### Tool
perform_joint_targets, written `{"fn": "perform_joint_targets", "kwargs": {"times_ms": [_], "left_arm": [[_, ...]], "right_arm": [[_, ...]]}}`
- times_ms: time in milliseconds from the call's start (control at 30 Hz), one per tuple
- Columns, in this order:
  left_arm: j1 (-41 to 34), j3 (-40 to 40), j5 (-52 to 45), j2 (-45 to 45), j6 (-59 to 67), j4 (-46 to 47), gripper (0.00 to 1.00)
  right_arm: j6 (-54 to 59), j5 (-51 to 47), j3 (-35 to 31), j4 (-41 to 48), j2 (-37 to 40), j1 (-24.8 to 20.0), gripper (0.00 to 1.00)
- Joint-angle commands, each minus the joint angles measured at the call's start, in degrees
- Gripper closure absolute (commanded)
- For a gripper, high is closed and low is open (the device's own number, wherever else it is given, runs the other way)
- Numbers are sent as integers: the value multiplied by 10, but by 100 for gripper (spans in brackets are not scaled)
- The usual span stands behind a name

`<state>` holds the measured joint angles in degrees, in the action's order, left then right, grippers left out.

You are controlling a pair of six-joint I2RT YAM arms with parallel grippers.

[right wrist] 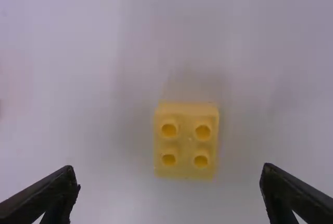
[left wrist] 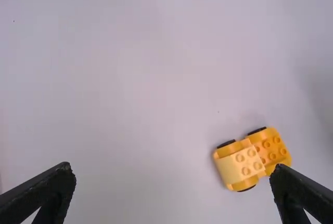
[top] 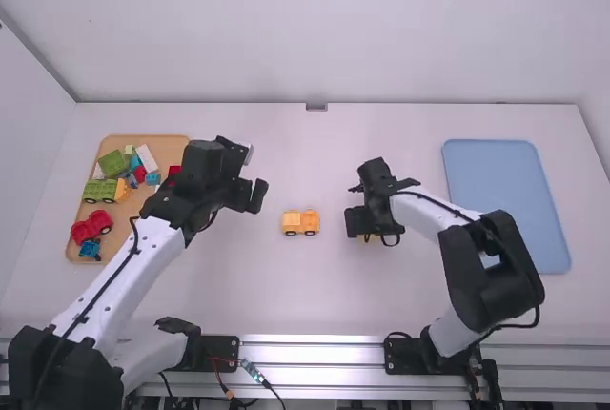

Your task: Assemble lego blocks to make yellow taxi

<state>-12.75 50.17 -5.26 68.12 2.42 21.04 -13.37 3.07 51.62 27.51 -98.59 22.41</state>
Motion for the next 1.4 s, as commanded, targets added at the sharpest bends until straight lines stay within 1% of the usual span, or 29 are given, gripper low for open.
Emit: {"fn": "perform_joint_targets", "kwargs": {"times_ms": [0, 33, 167, 233, 300, 533, 667, 767, 800, 1067, 1167, 1267, 1300, 1367], "left_arm": [[-3, -3, 2, -11, 3, 2, 1], [-3, -3, 2, -11, 4, 2, 1], [-3, -3, 2, -11, 4, 3, 1], [-3, -3, 2, -11, 4, 5, 1], [-3, -3, 2, -11, 3, 5, 1], [-4, -3, 2, -11, 4, 11, 1], [-4, -3, 2, -11, 4, 10, 1], [-3, -3, 2, -11, 3, 10, 1], [-3, -3, 2, -11, 3, 10, 1], [-4, -3, 2, -11, 4, 14, 1], [-4, -3, 2, -11, 3, 14, 1], [-3, -3, 2, -11, 4, 14, 1], [-3, -3, 2, -11, 3, 15, 1], [-4, -3, 2, -11, 4, 17, 1]], "right_arm": [[-3, -4, 21, 2, -19, 1, 15], [-3, -4, 21, 2, -22, 1, 16], [-2, -5, 20, 0, -25, 0, 30], [4, -4, 20, -4, -25, -5, 32], [11, -4, 20, -4, -25, -7, 37], [20, -4, 9, -11, -26, -6, 37], [21, -4, 2, -16, -26, -6, 41], [23, -4, 0, -15, -26, -6, 41], [23, -4, -1, -16, -26, -6, 44], [17, -10, -8, -16, -27, -6, 43], [17, -11, -10, -16, -27, -7, 43], [17, -11, -11, -17, -28, -6, 48], [17, -10, -11, -17, -28, -7, 54], [19, -10, -11, -17, -28, -7, 55]]}}
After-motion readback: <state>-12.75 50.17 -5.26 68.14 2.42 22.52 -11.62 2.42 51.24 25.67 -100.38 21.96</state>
